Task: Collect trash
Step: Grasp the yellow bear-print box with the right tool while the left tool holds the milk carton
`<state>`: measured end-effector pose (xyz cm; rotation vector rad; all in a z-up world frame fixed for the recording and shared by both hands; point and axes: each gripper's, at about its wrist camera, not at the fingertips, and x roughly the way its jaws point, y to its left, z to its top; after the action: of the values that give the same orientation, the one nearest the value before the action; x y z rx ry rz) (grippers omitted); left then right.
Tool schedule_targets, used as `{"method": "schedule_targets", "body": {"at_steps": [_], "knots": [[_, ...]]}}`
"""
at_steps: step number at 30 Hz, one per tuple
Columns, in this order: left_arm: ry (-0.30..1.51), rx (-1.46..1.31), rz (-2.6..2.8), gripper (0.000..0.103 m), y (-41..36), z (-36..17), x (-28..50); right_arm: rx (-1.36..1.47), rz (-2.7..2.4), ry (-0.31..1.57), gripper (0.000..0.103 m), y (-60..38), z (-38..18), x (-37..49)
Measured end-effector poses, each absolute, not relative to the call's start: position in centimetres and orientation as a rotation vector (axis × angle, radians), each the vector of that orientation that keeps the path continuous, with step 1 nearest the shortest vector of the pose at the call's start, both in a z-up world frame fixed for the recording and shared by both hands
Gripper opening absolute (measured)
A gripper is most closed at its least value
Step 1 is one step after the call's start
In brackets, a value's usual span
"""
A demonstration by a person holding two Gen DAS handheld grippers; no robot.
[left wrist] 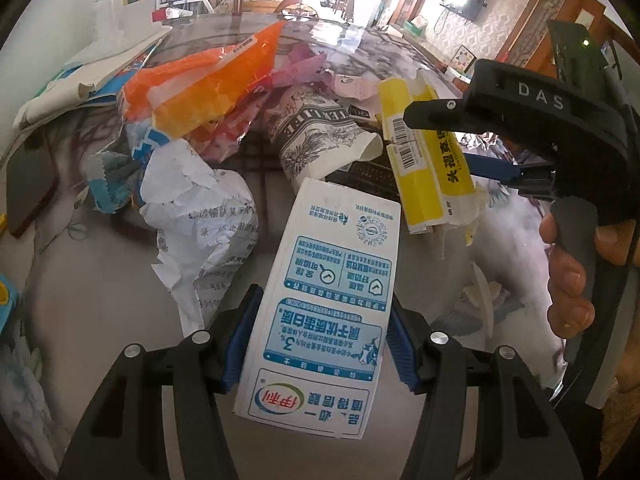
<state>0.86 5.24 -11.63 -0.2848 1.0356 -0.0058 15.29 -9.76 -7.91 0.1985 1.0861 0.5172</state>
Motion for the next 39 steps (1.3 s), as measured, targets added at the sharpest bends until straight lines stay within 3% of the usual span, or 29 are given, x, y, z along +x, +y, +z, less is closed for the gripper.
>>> {"method": "schedule_targets", "body": {"at_steps": [4,8,9,27,32,39], "knots": [[1.038,-0.324,-0.008,0.057,5.7,-11.8,0.9,0.177,0.524,1.092,0.083,-9.1,-8.2,15.4],[1.033,-0.322,-0.013,0.056,5.7,-11.8,1.0,0.151,0.542,1.104,0.06,-8.6,-8.2,15.4],[1.034,-0.321,-0.012,0.056,5.7,-11.8,1.0,0.147,0.546,1.106,0.059,-8.5,-8.3,15.3],[1.028,-0.332,-0.009,0.061,5.8,-11.8,0.8,0.146,0.542,1.098,0.058,-8.6,-8.3,15.0],[1.015,-0.295,-0.025,0.053,5.3,-11.6,0.9,0.113,0.565,1.073,0.035,-8.1,-7.9,14.5],[1.011,-0.311,-0.029,0.053,5.6,-11.5,1.0,0.115,0.569,1.03,0.03,-8.6,-7.0,13.7]]}}
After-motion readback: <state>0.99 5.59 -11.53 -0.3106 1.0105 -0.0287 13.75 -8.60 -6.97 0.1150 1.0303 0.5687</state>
